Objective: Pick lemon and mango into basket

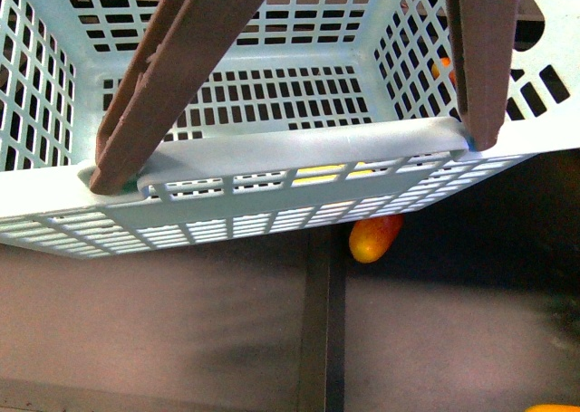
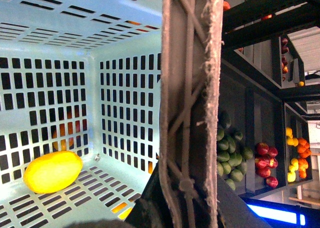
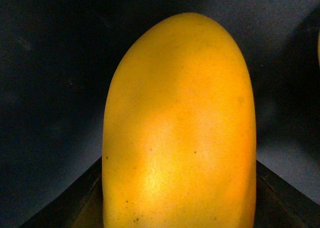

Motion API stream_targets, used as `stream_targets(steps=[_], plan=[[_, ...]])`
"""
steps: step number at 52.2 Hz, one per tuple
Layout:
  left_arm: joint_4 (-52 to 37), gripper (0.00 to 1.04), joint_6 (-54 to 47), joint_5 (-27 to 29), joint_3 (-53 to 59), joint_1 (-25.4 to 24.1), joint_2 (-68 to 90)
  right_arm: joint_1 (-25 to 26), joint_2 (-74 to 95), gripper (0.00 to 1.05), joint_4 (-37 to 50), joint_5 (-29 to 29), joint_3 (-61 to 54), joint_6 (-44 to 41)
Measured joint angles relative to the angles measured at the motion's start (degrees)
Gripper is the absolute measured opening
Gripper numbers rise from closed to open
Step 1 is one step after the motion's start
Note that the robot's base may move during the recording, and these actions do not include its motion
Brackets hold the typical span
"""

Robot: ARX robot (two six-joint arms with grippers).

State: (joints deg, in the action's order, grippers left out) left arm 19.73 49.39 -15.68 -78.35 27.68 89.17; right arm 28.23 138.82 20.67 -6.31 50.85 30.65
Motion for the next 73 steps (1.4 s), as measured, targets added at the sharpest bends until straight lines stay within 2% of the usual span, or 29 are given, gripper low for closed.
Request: stream_targets(steps=[5,12,24,37,44,48,57,73], plan=[[0.00,0.06,0.02,-0.02,0.00,0.00,0.00,0.02,-1.20,0.59,0.26,-0.96,-0.70,-0.22],[0.00,0.06,0.02,-0.04,0.00,0.00,0.00,0.35,-4.87,0.58,-1.33,-3.10,-2.45,-1.44],[0.00,0.06,0.04,-0.24,0.00,0.00,0.00,2.14,-17.90,0.57,-2.89,-10.56,-9.33,-2.95],[0.00,0.06,0.02,-0.22,0.00,0.00,0.00,2.86,-47.39,0.57,-2.93,-27.50,-20.41,1.97],[0.00,0.06,0.02,-0.20,0.00,0.00,0.00,1.33,-59.23,0.57,-2.89,-32.00,-23.47,7.04],[0.00,0.06,0.02,-0.22,0.00,0.00,0.00,-2.12,-69.07,0.57,-2.78,-32.48,-25.90,11.98],[0.00,0.06,0.02,-0.22,0.00,0.00,0.00,-12.26,-79.80,0.57,0.50,-28.89,-27.89,20.00],[0.00,0.06,0.02,-0.20,0.00,0.00,0.00,-32.65,-78.88,0.57,3.76,-19.78,-23.52,24.09]])
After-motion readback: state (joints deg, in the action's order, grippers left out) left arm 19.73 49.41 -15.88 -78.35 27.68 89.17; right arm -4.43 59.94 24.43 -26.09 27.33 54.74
